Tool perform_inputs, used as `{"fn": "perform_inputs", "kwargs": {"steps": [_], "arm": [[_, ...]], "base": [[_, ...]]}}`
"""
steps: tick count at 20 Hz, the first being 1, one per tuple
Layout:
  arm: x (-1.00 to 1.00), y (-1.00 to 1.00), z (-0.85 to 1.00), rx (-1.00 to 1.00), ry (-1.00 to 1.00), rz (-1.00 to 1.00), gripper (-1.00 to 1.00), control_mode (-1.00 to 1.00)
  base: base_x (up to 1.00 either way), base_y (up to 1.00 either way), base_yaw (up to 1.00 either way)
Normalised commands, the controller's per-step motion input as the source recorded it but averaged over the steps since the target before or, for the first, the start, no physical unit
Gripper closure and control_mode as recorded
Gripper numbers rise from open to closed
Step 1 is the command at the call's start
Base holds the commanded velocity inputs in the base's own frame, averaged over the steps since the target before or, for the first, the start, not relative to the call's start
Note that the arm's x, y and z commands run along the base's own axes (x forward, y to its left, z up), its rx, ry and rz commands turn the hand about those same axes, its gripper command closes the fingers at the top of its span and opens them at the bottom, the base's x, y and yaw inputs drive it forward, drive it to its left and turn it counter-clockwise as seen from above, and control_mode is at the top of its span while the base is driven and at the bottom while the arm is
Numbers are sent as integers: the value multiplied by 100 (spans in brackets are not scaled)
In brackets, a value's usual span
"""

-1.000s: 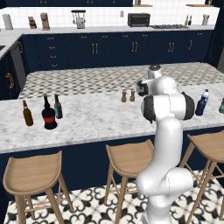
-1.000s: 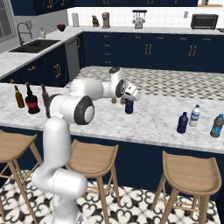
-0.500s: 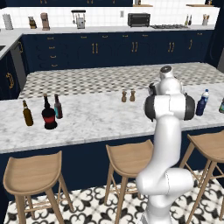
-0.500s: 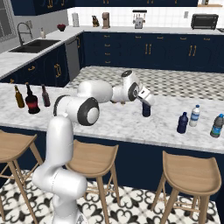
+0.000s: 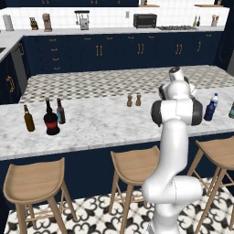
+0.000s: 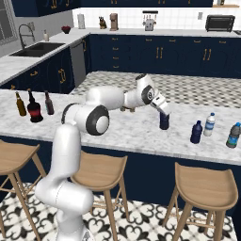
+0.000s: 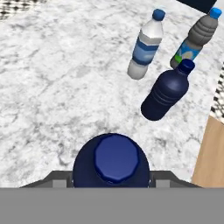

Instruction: Move the plastic bottles in the middle to the plastics group, and the glass bottles in the middle to the glass group.

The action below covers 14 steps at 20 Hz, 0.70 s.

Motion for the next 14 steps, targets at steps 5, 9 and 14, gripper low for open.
{"fn": "perform_inputs", "kwargs": {"steps": [5,9,14], "arm": [[-31,-4,-1,0,8,-1,100,-100],[0,-45,-24,3,-5,0,100,-100],[11,-39,-16,9,-13,-1,100,-100]], "base": [[0,0,0],[0,0,0],[0,0,0]]}}
